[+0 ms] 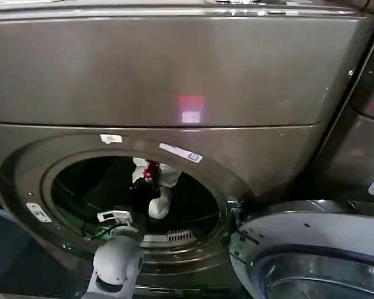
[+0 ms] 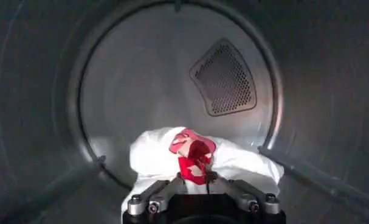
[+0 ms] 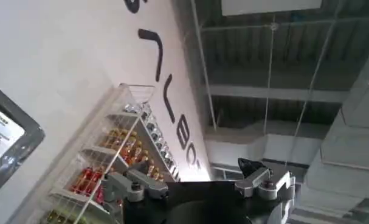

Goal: Grasp the clothes from the dryer.

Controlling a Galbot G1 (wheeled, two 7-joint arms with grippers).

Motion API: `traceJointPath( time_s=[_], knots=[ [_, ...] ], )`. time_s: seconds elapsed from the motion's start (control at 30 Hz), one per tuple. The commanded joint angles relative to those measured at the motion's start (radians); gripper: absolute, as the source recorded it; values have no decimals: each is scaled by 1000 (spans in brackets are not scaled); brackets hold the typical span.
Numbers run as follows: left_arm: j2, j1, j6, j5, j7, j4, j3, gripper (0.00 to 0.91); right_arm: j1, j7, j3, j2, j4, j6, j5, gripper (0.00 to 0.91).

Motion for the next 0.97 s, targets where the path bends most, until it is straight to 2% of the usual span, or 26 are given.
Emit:
traceJointPath(
  time_s=[0.03, 0.97],
  knots=[
    [0, 3, 0, 0, 0, -3, 1, 0, 0, 6, -1, 1, 1, -1, 0, 907],
    [4, 2, -1, -4, 4, 7, -4, 0, 11, 2, -12, 4, 9, -15, -3, 907]
  ],
)
